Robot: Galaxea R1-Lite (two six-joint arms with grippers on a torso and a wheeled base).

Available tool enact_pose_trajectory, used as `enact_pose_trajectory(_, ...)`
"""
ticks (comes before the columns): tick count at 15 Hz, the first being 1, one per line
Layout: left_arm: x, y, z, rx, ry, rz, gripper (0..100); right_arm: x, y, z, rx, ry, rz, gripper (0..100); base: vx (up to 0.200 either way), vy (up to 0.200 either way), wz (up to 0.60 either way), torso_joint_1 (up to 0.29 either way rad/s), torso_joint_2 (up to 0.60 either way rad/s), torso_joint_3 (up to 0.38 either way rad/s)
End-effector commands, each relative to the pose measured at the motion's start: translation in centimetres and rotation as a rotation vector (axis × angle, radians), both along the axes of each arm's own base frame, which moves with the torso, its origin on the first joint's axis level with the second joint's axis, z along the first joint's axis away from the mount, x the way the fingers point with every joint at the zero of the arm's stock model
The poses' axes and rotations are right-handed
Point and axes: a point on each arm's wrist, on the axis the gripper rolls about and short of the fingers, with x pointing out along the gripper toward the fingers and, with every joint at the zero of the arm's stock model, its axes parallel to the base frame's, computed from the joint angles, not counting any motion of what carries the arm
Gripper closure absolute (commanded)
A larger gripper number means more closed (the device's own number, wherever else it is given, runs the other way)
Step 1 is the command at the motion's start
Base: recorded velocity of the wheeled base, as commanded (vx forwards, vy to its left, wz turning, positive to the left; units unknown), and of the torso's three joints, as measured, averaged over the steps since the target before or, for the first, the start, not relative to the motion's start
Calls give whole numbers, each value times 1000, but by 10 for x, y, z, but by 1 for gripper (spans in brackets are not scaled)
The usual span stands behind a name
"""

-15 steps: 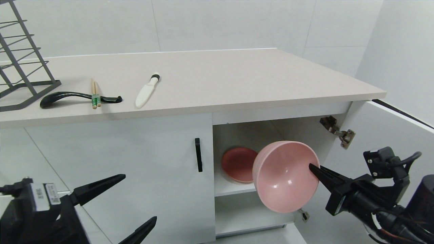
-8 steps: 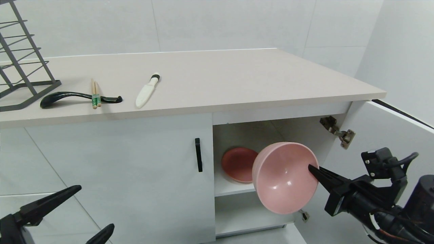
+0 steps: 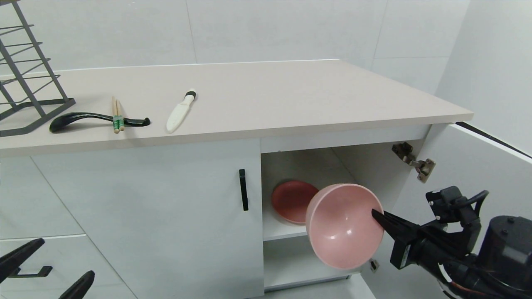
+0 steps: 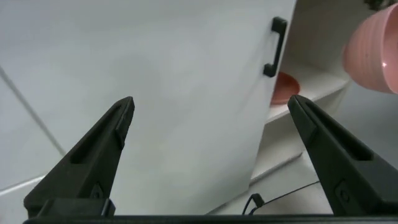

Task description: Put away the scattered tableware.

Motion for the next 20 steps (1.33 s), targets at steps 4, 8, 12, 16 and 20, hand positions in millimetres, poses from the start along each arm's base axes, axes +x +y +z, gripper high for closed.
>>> enact_pose_trajectory(4,-25,9,-15,-23,-30,136,0,9,6,-21,-56,76,1,100,0,0,0,0,0,0)
enact_pose_trajectory(8,-37,11,-27,-109,1,212,0,14,9,-22,-55,71,1,100,0,0,0,0,0,0)
enact_pose_trajectory(12,-42,11,-39,-93,56,244,0,30,17,-26,-47,60,-7,100,0,0,0,0,0,0)
enact_pose_trajectory(16,-48,11,-48,-92,64,272,0,64,24,-56,-82,98,-45,100,0,0,0,0,0,0)
enact_pose_trajectory(20,-52,11,-48,-94,19,295,0,94,26,-58,-45,42,-86,100,0,0,0,0,0,0)
